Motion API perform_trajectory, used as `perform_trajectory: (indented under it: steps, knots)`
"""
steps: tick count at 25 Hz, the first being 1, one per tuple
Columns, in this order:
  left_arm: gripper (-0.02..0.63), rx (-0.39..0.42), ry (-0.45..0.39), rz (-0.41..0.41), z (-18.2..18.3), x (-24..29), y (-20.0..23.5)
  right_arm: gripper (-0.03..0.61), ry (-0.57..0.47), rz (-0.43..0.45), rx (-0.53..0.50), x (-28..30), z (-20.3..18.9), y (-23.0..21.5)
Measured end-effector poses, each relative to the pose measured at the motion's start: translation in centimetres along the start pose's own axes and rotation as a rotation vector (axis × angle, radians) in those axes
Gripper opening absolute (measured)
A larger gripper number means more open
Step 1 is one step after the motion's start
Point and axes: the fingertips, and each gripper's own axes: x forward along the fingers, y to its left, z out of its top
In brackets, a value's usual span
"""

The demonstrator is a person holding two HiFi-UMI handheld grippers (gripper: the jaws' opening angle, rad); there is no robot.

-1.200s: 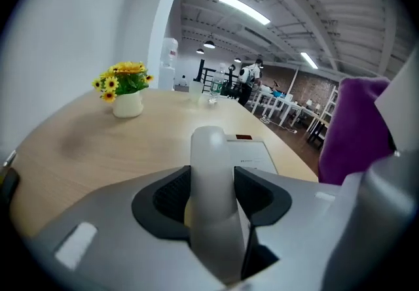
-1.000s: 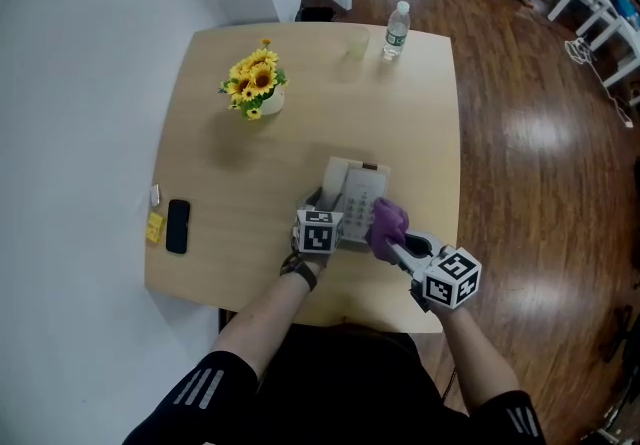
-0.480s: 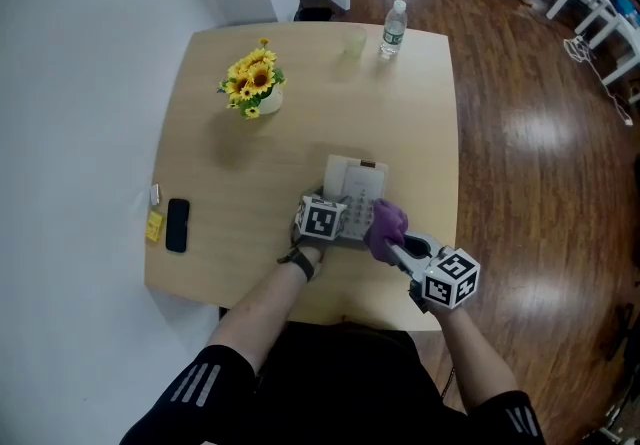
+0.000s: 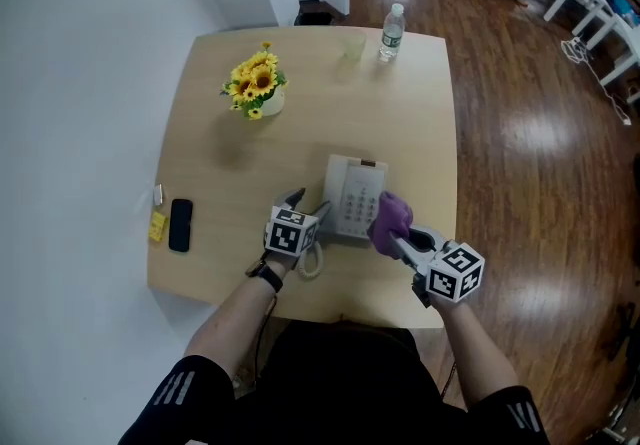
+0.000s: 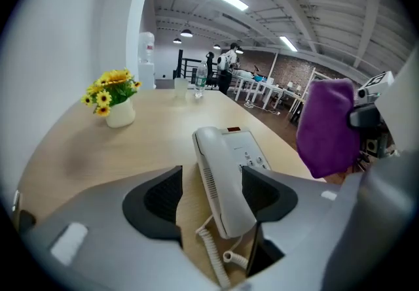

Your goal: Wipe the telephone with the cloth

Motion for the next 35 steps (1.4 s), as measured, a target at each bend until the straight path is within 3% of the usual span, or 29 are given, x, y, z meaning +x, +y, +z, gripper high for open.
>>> perform_trajectory:
  steps: [7, 16, 19, 25, 35]
  knots:
    - [0.185, 0.049, -0.149, -0.128, 0.8, -8.8, -0.1, 0.064, -0.027, -0.035, -0.009, -0.2, 0.8, 1.2]
    - [0.159, 0.137, -0.219, -0.235, -1.5, -17.1, -1.4, 0.066, -0.059, -0.147, -0.024, -2.5, -1.1, 4.9]
    - [0.121, 0.176, -0.234, -0.249, -2.6, -18.4, -1.7, 0.066, -0.080, -0.179, -0.028, -3.6, -2.0, 6.3]
    - [0.121, 0.152, -0.254, -0.306, -3.9, -20.1, -2.6, 0.064, -0.102, -0.237, -0.034, -6.0, -3.7, 9.3]
    - [0.121, 0.157, -0.296, -0.336, -3.4, -21.4, -4.3, 0.065, -0.125, -0.285, -0.050, -9.2, -4.1, 9.5]
